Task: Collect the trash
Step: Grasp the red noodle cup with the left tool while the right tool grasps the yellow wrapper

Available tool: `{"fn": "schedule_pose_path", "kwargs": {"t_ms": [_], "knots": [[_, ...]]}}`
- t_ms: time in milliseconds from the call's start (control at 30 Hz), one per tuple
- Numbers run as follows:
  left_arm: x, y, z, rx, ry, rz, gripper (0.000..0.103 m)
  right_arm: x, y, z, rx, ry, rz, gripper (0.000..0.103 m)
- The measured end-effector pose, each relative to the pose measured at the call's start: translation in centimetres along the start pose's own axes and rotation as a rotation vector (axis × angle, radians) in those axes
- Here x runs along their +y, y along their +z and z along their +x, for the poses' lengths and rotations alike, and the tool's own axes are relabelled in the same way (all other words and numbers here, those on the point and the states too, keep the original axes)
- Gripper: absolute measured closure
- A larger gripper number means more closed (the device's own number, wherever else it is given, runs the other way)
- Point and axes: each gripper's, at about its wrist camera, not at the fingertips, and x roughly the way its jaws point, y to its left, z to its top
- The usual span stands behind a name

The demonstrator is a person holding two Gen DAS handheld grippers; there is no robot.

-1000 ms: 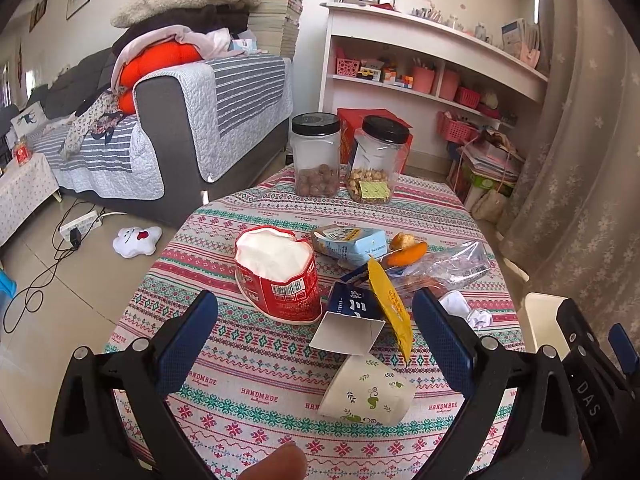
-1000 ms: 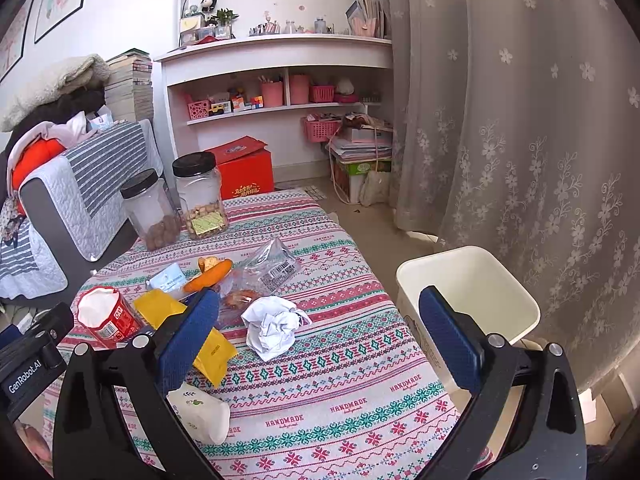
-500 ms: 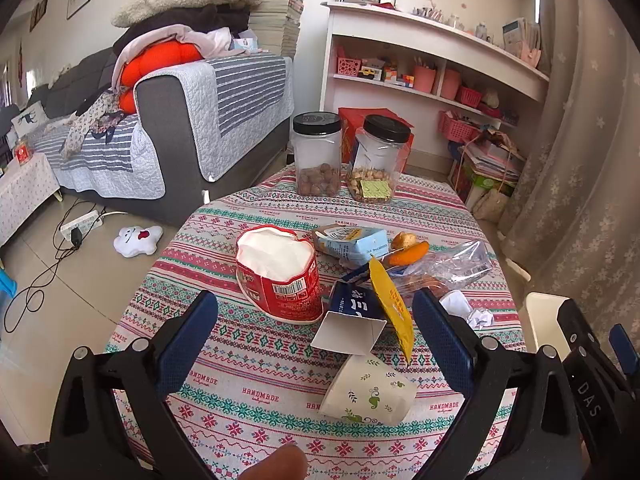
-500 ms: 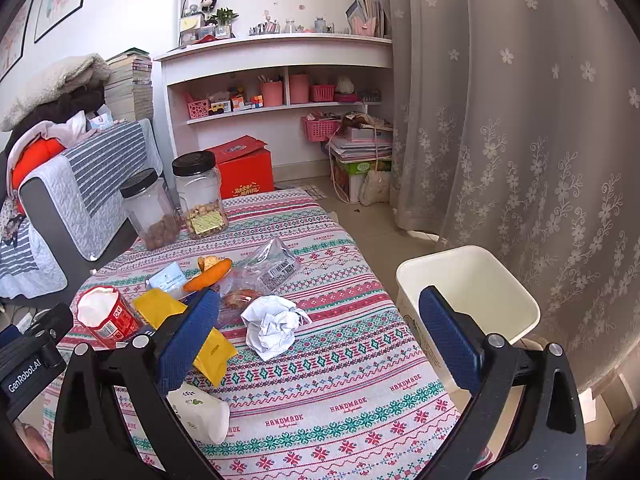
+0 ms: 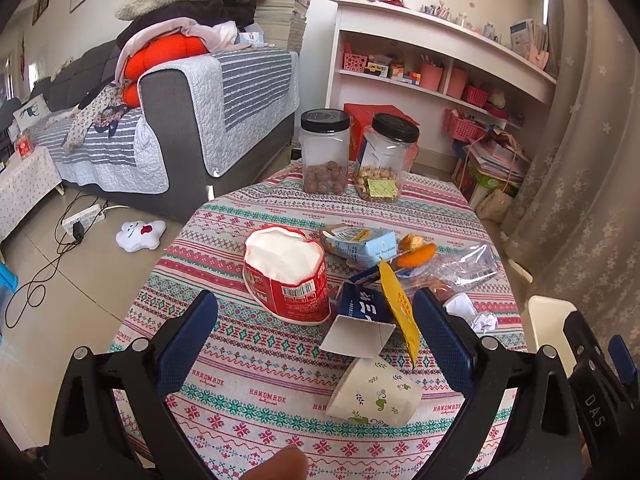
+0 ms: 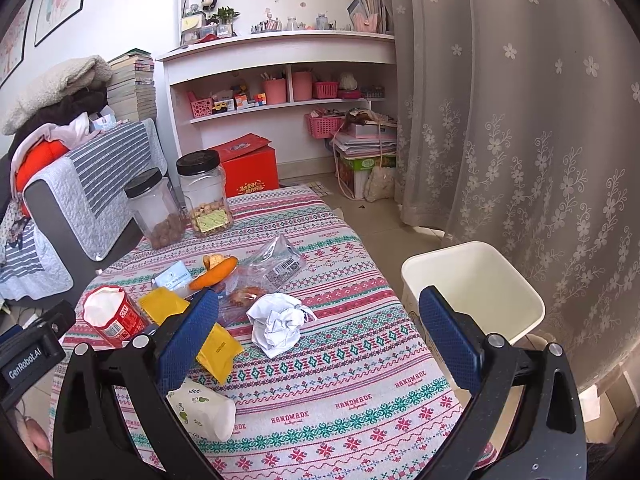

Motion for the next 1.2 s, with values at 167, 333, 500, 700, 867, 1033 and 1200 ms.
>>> {"fn": "schedule_pose_path", "kwargs": {"t_ms": [167, 333, 500, 700, 867, 1033, 1200], "knots": [[4.5, 4.2, -1.3, -0.052, -0.003, -0.129, 0.007, -1.2, 2.7, -1.0, 0.023, 0.049, 0.048, 0.007], [7.0, 7.5, -0.3, -0.009, -0.029, -0.172, 0.007, -1.5, 6.1, -0.4, 0.076, 0.118, 0.069, 0.007], [4.8, 6.5, 5.7, 0.263, -0.011, -0.035, 0.007, -1.5, 6.7, 2.2, 0.099, 0.145, 0.099, 0.007], [6.5, 3.0, 12.1, 0.427, -0.038, -0.3, 0.007, -1.2, 4.1, 7.0, 0.267, 0.17, 0.083, 0.007], [5.9, 4.1, 14.3, 0.401, 0.06, -0.426, 0.007, -0.3, 4.5, 8.2, 0.268, 0.161, 0.082, 0.007], [4.0, 4.7, 17.0, 0.417, 0.151, -0.424, 0.007, 1.7, 4.7, 8.8, 0.234, 0.129, -0.013, 0.007], [4.1, 3.4, 20.2, 0.523, 0.214, -0.4, 0.008, 3.6, 3.7, 9.9, 0.269, 0.137, -0.148, 0.007]]}}
